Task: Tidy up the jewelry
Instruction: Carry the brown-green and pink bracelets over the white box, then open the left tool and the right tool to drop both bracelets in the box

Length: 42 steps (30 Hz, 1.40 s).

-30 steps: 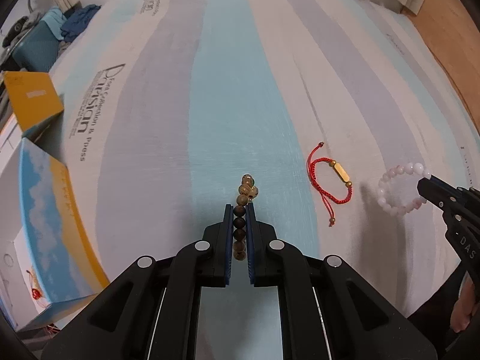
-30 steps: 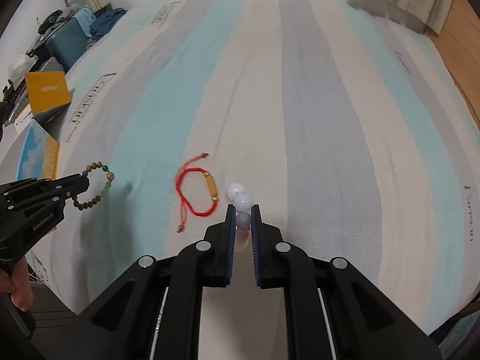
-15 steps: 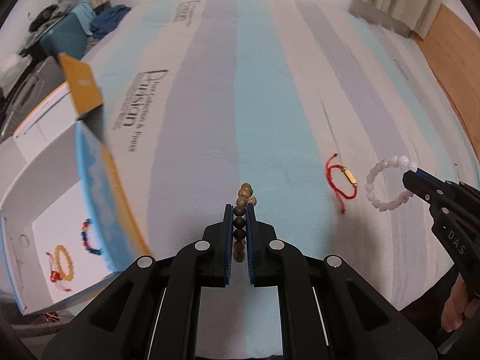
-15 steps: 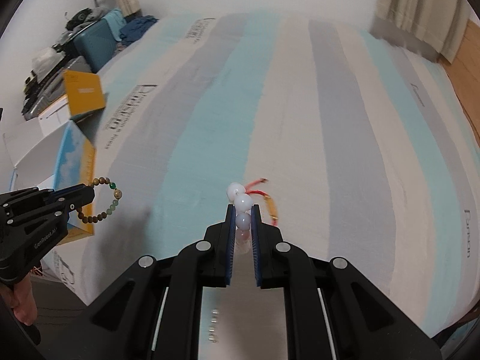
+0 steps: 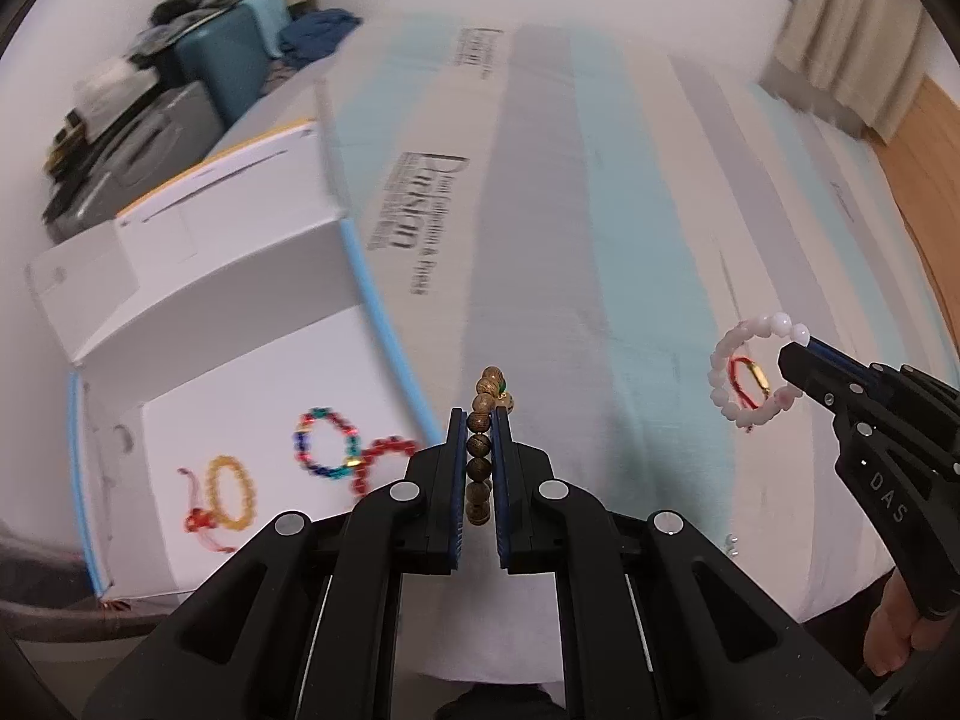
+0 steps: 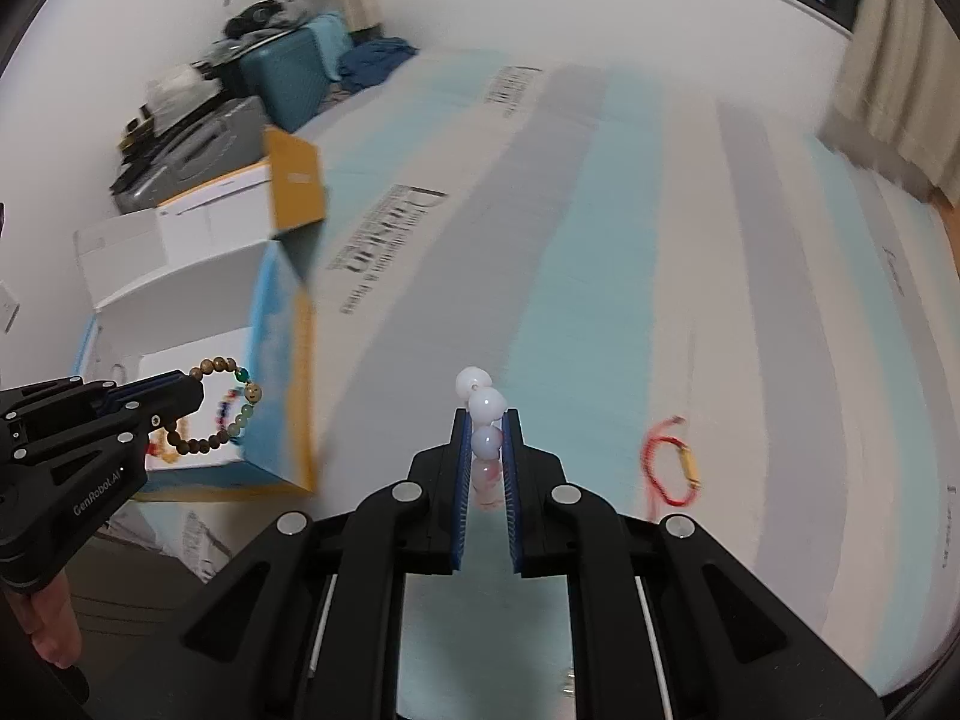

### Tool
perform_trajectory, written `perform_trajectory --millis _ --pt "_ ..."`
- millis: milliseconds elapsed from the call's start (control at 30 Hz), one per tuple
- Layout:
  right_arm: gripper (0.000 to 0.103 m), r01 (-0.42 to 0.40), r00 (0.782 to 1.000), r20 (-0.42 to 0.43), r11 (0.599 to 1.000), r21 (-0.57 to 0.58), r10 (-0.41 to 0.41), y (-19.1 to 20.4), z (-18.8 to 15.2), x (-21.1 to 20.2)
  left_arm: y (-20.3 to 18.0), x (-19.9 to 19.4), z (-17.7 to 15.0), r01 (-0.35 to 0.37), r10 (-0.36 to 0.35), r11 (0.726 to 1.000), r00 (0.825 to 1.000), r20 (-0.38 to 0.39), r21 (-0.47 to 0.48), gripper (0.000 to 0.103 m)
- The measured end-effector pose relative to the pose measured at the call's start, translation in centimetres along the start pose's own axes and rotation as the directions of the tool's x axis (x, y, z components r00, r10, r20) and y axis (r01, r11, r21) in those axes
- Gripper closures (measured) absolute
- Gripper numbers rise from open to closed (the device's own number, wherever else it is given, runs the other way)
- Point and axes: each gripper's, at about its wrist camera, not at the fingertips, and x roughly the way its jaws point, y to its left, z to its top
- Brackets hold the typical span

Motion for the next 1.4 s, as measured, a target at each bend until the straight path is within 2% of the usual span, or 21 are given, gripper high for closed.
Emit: perform_trajectory --millis 400,733,867,1033,1200,1400 --pt "0.094 -0.077 0.997 0.001 0.99 -0.116 0.078 12.0 2.4 0.4 11.6 -2.0 -1.9 -0.067 0.066 0.99 0.998 -0.009 -0.127 0.096" --pt "0.094 -0.14 0.986 -0.116 0.972 -0.189 0.119 20.5 3.1 4.8 19.2 0.6 -4.1 -0.103 0.078 0.97 0.99 -0.118 -0.22 0.096" --pt "0.094 -0.154 0.975 -0.188 0.966 -0.208 0.115 23.0 3.3 7.3 21.0 2.6 -4.2 -0.101 0.06 0.964 0.983 -0.172 -0.245 0.096" --pt "0.094 -0.171 0.952 -0.29 0.96 -0.221 0.103 25.0 3.3 10.7 22.4 5.3 -4.1 -0.103 0.038 0.961 0.969 -0.245 -0.257 0.096" --pt "0.094 -0.178 0.922 -0.378 0.957 -0.231 0.08 26.3 3.4 14.1 23.8 8.5 -4.5 -0.132 0.036 0.953 0.944 -0.329 -0.274 0.096" --pt "0.094 -0.16 0.893 -0.449 0.953 -0.258 0.029 27.1 3.0 17.1 25.0 11.4 -5.2 -0.147 0.028 0.947 0.924 -0.381 -0.287 0.096"
